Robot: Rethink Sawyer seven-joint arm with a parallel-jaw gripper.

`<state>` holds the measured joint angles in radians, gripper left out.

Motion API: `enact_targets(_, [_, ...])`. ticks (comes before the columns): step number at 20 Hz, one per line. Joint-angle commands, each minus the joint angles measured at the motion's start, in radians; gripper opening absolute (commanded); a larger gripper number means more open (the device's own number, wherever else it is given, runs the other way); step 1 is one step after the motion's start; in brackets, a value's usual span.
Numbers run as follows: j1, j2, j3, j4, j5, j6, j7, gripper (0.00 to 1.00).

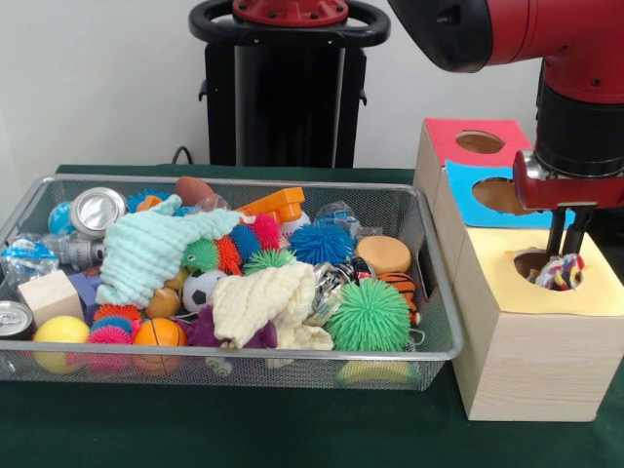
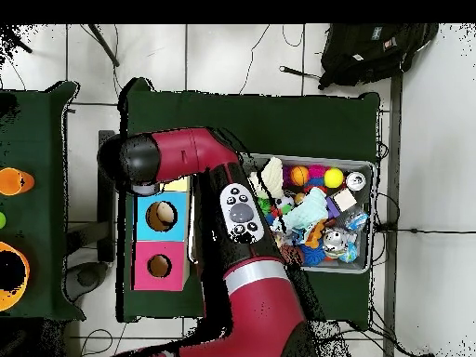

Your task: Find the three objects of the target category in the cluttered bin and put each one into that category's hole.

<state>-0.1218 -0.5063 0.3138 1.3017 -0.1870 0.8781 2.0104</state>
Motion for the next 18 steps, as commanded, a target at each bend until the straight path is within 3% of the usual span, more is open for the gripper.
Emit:
enact_targets(1, [-0.015, 0.077, -0.02, 0.027, -0.048, -0.107, 0.043, 0.0])
enact_targets(18, [-0.037, 0.033, -0.013, -0.035, -0.013, 0.048, 0.009, 0.0])
